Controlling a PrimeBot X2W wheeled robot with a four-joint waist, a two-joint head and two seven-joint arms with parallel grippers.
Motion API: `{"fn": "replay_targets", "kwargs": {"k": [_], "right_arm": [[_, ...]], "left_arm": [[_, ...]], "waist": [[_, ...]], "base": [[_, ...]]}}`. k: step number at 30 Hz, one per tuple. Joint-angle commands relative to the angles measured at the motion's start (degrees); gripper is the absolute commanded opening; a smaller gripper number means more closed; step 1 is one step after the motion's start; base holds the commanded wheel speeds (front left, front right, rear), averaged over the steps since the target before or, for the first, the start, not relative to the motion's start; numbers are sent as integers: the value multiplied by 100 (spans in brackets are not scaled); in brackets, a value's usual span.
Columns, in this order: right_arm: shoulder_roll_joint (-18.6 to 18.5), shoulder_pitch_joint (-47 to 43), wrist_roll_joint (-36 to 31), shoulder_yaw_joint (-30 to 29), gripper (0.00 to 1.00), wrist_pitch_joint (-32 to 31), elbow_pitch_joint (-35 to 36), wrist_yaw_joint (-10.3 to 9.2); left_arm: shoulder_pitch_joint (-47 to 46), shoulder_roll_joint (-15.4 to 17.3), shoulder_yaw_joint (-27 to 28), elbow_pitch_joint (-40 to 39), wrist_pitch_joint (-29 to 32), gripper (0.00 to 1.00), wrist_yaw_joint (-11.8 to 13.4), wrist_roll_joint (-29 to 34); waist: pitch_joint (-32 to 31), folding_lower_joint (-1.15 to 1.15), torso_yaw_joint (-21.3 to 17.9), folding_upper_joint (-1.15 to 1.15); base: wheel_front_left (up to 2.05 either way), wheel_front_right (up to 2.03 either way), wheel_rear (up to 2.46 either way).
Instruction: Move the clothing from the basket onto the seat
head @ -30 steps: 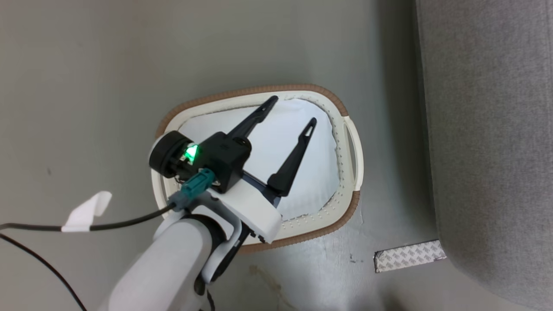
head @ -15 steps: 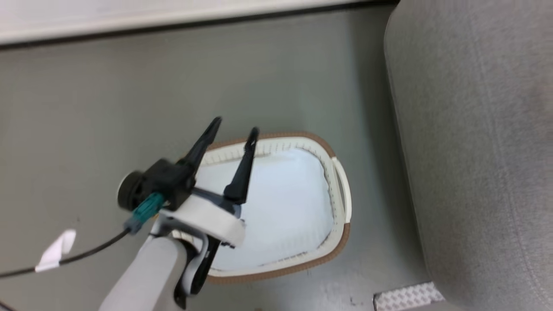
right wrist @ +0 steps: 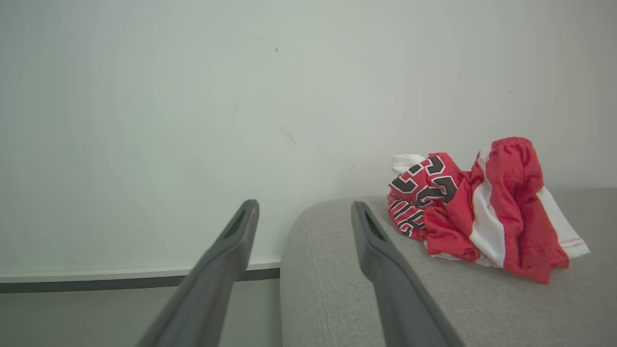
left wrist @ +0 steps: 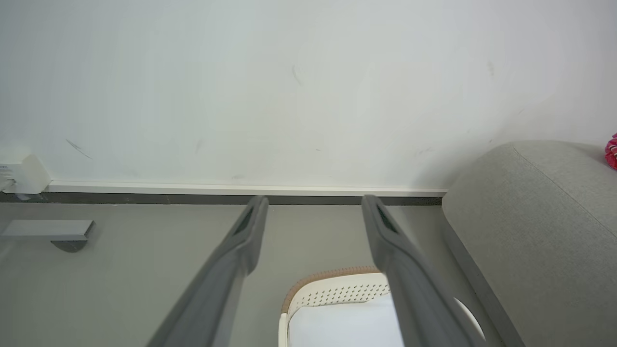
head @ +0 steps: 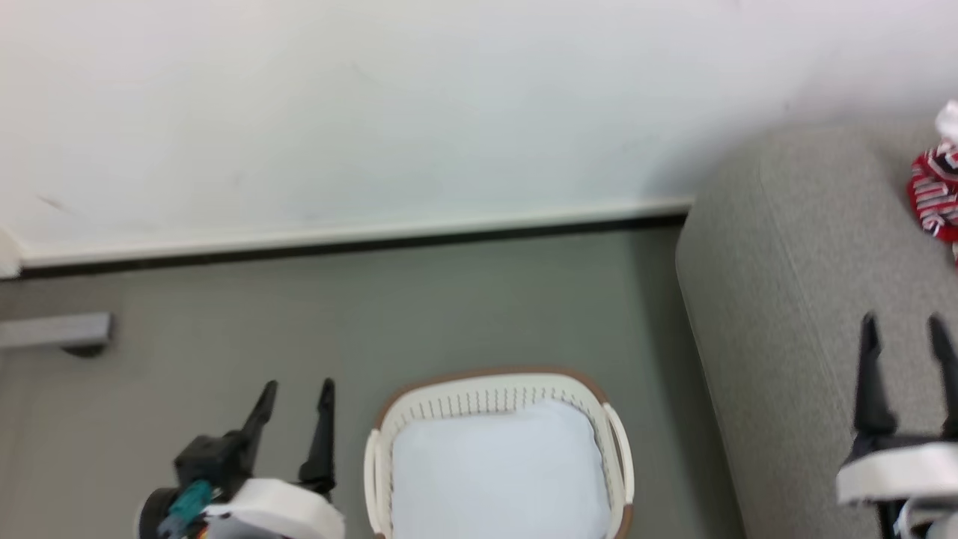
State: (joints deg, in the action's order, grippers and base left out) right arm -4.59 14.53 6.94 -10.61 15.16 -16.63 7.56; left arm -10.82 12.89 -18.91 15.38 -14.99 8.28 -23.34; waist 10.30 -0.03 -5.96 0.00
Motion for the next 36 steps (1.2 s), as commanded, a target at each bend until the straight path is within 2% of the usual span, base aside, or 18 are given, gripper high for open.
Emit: {"fn": "replay_targets", "kwargs": {"k": [1, 5, 8, 13, 18, 26, 36], "right_arm": [[54, -298, 56, 87, 100, -2, 130, -15], [137, -985, -101, 393, 100, -2, 398, -15], [162, -1364, -76, 570, 100, -3, 515, -15], [160, -1753, 215, 747, 100, -2, 531, -15], [160, -1945, 273, 862, 100, -2, 424, -15], [163, -1936, 276, 961, 100, -3, 236, -15], [163, -1866, 278, 1001, 100, -3, 162, -15]], "left_arm": [[158, 8, 162, -90, -17, 100, 40, 60], [713, -147, 617, -230, -16, 100, -23, 251], [1045, -265, 860, -253, -16, 100, -167, 399], [1421, -462, 1164, -202, -16, 100, -549, 517], [1587, -599, 1446, -128, -16, 100, -869, 694], [1582, -760, 1779, -8, -17, 100, -1168, 953], [1500, -887, 1943, 74, -17, 100, -1337, 1206]], "waist": [[-618, 3, 272, 0], [-984, 3, 335, 0], [-1129, 3, 340, 0], [-1287, 3, 313, 0], [-1421, 3, 249, 0], [-1525, 3, 180, 0], [-1482, 3, 134, 0]], "base": [[0, 0, 0], [0, 0, 0], [0, 0, 0], [0, 0, 0], [0, 0, 0], [0, 0, 0], [0, 0, 0]]}}
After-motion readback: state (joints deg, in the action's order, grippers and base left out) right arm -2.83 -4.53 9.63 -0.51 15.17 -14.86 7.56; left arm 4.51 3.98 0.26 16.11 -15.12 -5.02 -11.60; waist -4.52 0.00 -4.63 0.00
